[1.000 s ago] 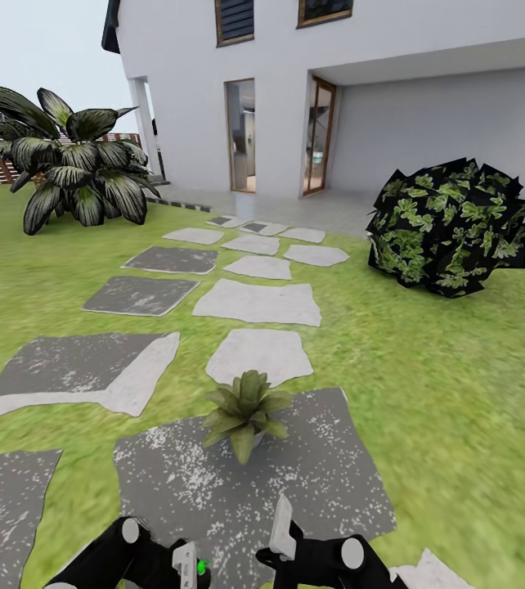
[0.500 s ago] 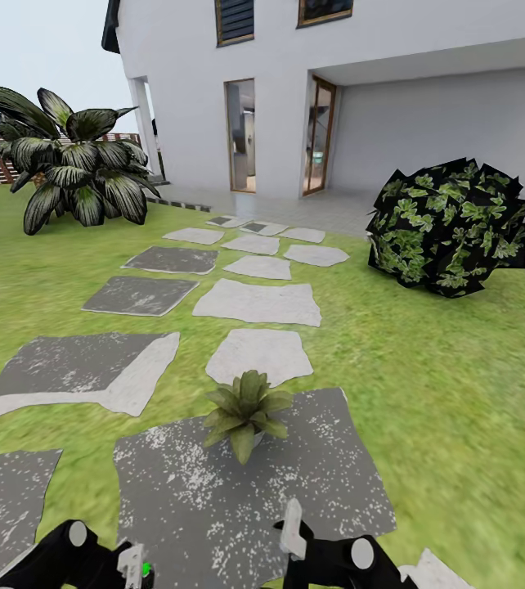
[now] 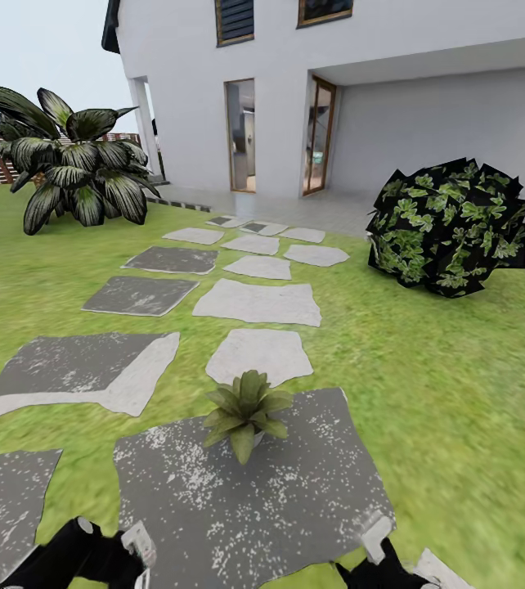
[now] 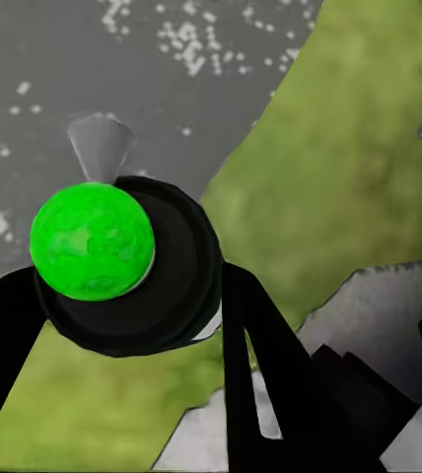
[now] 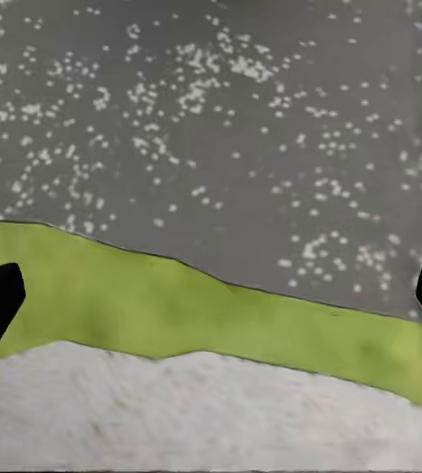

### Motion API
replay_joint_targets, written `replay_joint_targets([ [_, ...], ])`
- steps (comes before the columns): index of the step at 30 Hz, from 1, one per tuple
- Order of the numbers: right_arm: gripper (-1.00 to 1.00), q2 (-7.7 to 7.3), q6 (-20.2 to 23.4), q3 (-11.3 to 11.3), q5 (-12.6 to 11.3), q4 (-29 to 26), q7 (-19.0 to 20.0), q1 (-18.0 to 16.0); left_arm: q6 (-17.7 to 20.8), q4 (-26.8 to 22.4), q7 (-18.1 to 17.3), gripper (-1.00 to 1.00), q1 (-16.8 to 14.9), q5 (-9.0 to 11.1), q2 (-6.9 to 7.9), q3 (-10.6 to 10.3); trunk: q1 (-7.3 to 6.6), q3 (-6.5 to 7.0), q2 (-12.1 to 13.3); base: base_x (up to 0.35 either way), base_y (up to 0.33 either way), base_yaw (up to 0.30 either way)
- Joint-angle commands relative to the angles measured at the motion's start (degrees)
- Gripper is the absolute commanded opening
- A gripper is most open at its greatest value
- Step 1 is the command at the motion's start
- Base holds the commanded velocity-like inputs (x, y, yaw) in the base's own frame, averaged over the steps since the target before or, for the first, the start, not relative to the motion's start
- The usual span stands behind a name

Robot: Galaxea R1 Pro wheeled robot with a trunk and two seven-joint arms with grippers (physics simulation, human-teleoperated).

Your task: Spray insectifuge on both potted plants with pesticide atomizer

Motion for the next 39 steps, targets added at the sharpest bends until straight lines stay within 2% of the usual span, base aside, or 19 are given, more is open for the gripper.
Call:
replay_joint_targets([
  [1,1.00,-0.01,-1.01,-0.87,0.47,1.67,-2.77,-0.02,2.46,-0.11,-0.21,-1.00,-0.07,0.86,-0.25,0.30,-0.01,-0.05,-0.02,0.000,0.000,0.000],
  [3,1.00,0.00,-3.02,-1.33,0.06,5.18,-10.53,0.00,6.55,-0.33,0.53,-1.00,-0.32,1.92,-0.61,0.27,-0.01,-0.05,-0.02,0.000,0.000,0.000],
  [4,1.00,0.26,-5.27,-1.46,-0.67,7.95,-18.74,0.01,9.96,-0.52,1.09,-1.00,-0.43,2.45,-0.80,0.36,-0.01,-0.05,-0.02,0.000,0.000,0.000],
  [5,1.00,0.31,-5.79,-1.48,-0.90,8.55,-20.73,0.01,10.51,-0.57,1.25,-1.00,-0.42,2.52,-0.87,0.38,-0.01,-0.05,-0.02,0.000,0.000,0.000],
  [6,1.00,0.37,-7.30,-1.52,-1.69,10.21,-25.95,0.01,11.64,-0.63,2.02,-1.00,-0.40,2.67,-1.27,0.42,-0.01,-0.05,-0.02,0.000,0.000,0.000],
  [9,1.00,0.40,-10.17,-1.54,-3.09,13.32,-30.94,0.01,12.60,-0.60,4.58,-1.00,-0.35,2.81,-2.33,1.15,-0.01,-0.05,-0.02,0.000,0.000,0.000],
  [10,1.00,0.41,-11.54,-1.55,-3.53,14.82,-32.02,0.01,12.82,-0.44,6.30,-1.00,-0.31,2.82,-3.12,2.25,-0.01,-0.05,-0.02,0.000,0.000,0.000],
  [15,1.00,0.13,-12.60,-1.62,-3.81,15.84,-32.82,0.01,12.91,-0.85,8.28,-1.00,-0.33,2.90,-3.91,3.31,-0.01,-0.05,-0.02,0.000,0.000,0.000],
  [19,1.00,-0.20,-12.63,-1.64,-4.71,15.93,-32.81,0.01,14.02,-2.39,8.41,-1.00,-0.70,2.50,-3.79,2.98,-0.01,-0.05,-0.02,0.000,0.000,0.000],
  [22,1.00,-0.17,-12.61,-1.63,-6.83,16.02,-32.86,0.01,18.24,-4.59,8.46,-1.00,-0.55,2.26,-3.54,2.70,-0.01,-0.05,-0.02,0.000,0.000,0.000],
  [27,1.00,-0.24,-12.56,-1.59,-12.64,16.00,-32.81,0.01,19.95,-6.14,8.51,-1.00,-0.08,2.68,-3.96,2.90,-0.01,-0.05,-0.02,0.149,0.000,0.000],
  [28,1.00,-0.26,-12.56,-1.58,-13.05,15.99,-32.78,0.01,20.01,-6.19,8.49,-1.00,-0.06,2.76,-3.98,2.93,-0.01,-0.05,-0.02,0.308,0.000,0.000],
  [39,1.00,-0.21,-12.64,-1.53,-13.77,15.88,-32.89,0.01,19.69,-6.71,8.67,-1.00,0.23,2.83,-4.92,3.17,-0.01,-0.05,-0.02,0.332,0.028,-0.047],
])
